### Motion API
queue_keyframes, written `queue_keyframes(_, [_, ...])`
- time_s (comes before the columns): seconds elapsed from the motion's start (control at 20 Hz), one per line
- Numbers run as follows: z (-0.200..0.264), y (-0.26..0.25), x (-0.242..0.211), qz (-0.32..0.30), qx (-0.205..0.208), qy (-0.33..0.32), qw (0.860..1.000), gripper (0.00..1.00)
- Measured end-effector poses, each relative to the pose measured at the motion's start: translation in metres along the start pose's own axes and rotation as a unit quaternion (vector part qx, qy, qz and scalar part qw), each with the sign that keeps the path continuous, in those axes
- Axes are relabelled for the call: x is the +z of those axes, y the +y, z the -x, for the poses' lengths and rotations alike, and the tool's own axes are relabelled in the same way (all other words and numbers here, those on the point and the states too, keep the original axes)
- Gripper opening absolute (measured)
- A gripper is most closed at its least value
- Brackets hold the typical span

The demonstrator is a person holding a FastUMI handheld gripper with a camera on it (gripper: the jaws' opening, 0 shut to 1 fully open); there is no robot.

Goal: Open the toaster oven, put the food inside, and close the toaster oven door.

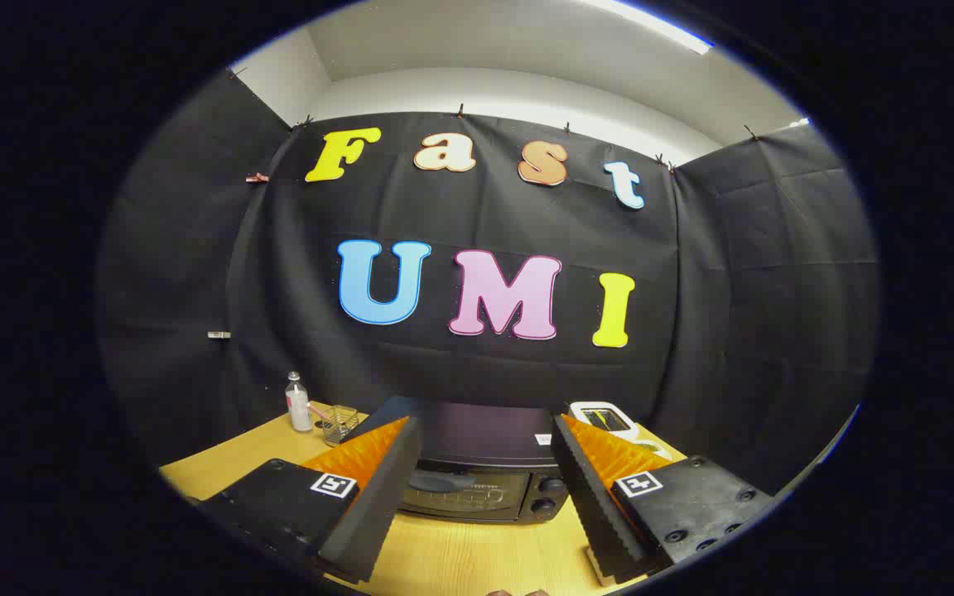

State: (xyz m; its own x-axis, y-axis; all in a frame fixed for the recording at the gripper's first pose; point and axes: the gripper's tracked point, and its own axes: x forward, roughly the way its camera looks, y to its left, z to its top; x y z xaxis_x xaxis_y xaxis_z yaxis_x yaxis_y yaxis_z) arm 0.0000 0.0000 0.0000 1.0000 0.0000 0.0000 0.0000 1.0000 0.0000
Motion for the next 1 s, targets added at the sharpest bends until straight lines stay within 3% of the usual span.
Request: queue_keyframes(1.0, [-0.004, 0.003, -0.023, -0.017, -0.007, 0.041, 0.999, 0.97])
